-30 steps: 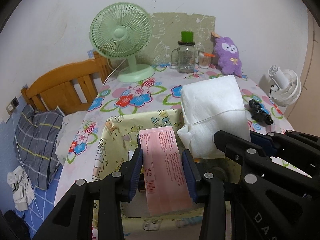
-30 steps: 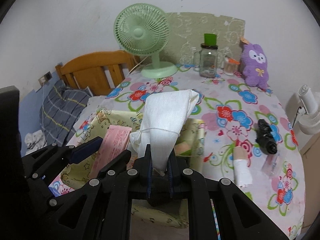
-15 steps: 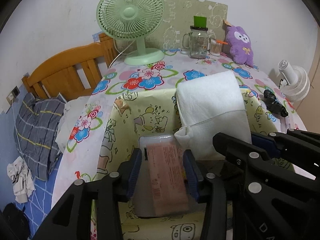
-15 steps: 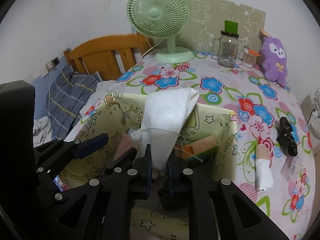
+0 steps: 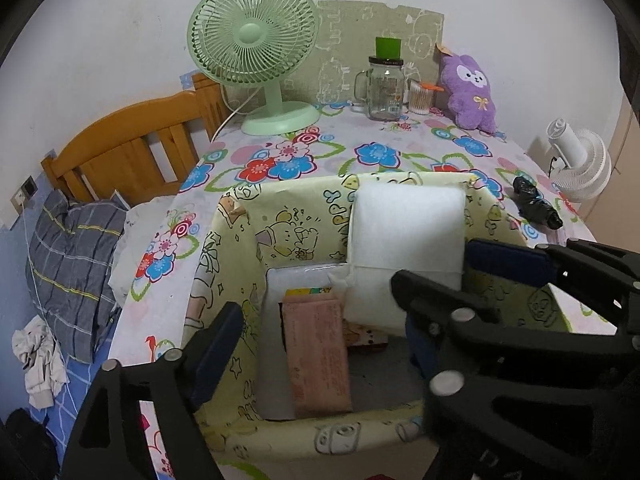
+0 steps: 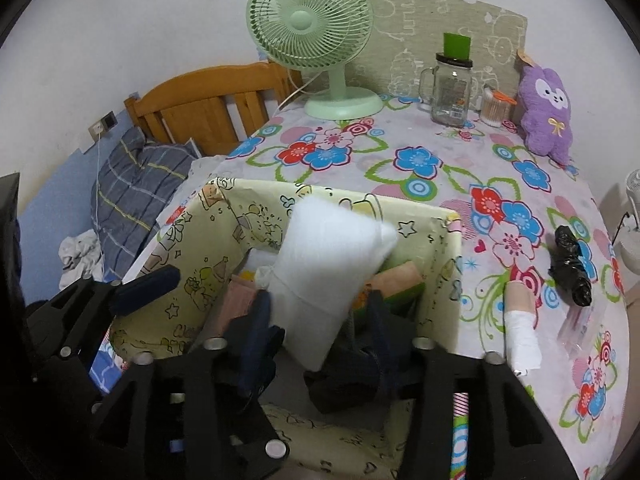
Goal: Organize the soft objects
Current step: 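Lower the pink paper and white towel into the box and open both tools, then withdraw both tools from the box toward the white roll and black bundle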
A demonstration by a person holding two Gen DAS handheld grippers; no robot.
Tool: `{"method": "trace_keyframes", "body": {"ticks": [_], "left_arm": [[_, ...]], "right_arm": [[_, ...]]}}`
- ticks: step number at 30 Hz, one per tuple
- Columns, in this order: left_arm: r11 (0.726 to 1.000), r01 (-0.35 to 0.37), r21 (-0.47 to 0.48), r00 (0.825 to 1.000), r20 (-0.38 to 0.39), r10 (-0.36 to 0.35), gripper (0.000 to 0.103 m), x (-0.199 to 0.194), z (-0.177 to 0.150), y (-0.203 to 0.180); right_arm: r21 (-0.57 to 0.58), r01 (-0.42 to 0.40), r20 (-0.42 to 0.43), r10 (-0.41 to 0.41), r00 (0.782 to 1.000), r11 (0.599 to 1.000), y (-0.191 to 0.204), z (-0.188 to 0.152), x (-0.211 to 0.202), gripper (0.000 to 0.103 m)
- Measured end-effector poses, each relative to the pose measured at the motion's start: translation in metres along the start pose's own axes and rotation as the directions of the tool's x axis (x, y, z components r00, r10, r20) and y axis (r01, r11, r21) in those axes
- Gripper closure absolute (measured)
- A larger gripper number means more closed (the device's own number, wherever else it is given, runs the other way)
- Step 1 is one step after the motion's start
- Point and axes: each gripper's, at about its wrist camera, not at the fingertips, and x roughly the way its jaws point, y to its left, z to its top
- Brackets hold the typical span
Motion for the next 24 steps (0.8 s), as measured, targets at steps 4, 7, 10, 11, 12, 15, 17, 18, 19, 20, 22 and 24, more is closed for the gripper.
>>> {"method": "trace_keyframes", "body": {"ticks": [4, 7, 10, 11, 12, 15, 17, 18, 19, 20, 22, 24], "left_arm": [[1.0, 0.003, 0.003, 1.0, 0.01, -0.003, 0.014, -0.009, -0.002, -0.008], [1.0, 0.004, 0.007, 1.0, 0.019, -0.005, 0.012, -0.014, -0.003, -0.013], [1.0, 0.006, 0.017, 0.999, 0.033, -0.006, 0.011, -0.021, -0.002, -0.021], [1.0, 0.006, 0.02, 0.999, 0.038, -0.007, 0.011, -0.023, -0.002, -0.024], [1.0, 0.007, 0.022, 0.999, 0.043, -0.008, 0.01, -0.025, -0.002, -0.026], [1.0, 0.013, 0.026, 0.998, 0.063, -0.015, 0.007, -0.032, 0.001, -0.035], [0.999, 0.018, 0.029, 0.997, 0.078, -0.02, 0.006, -0.037, 0.003, -0.041], [0.999, 0.019, 0.031, 0.996, 0.088, -0.021, 0.005, -0.04, 0.003, -0.045], [0.999, 0.017, 0.033, 0.995, 0.093, -0.02, 0.004, -0.042, 0.004, -0.048], [0.999, 0.017, 0.037, 0.995, 0.102, -0.02, 0.003, -0.044, 0.005, -0.052], [0.999, 0.022, 0.042, 0.993, 0.112, -0.027, 0.003, -0.048, 0.006, -0.058], [0.999, 0.03, 0.044, 0.992, 0.122, -0.035, 0.002, -0.052, 0.008, -0.063]], "right_arm": [[-0.002, 0.002, 0.014, -0.002, 1.0, 1.0, -0.003, -0.003, -0.008, 0.04], [-0.005, 0.006, 0.027, -0.006, 1.0, 1.0, -0.005, -0.006, -0.015, 0.037], [-0.005, 0.023, 0.049, -0.023, 0.999, 1.0, -0.009, -0.009, -0.025, 0.033], [-0.004, 0.027, 0.055, -0.026, 0.998, 1.0, -0.011, -0.01, -0.028, 0.031], [-0.002, 0.031, 0.062, -0.031, 0.998, 1.0, -0.013, -0.011, -0.032, 0.029], [0.012, 0.045, 0.087, -0.046, 0.995, 0.999, -0.021, -0.012, -0.043, 0.026], [0.024, 0.056, 0.105, -0.058, 0.993, 0.998, -0.026, -0.014, -0.051, 0.024], [0.028, 0.06, 0.112, -0.063, 0.992, 0.998, -0.028, -0.014, -0.054, 0.022], [0.034, 0.067, 0.12, -0.071, 0.99, 0.997, -0.031, -0.015, -0.058, 0.021], [0.041, 0.074, 0.128, -0.079, 0.989, 0.996, -0.034, -0.016, -0.063, 0.02], [0.052, 0.082, 0.141, -0.089, 0.986, 0.995, -0.039, -0.016, -0.069, 0.018], [0.063, 0.093, 0.155, -0.102, 0.983, 0.994, -0.045, -0.017, -0.077, 0.016]]}}
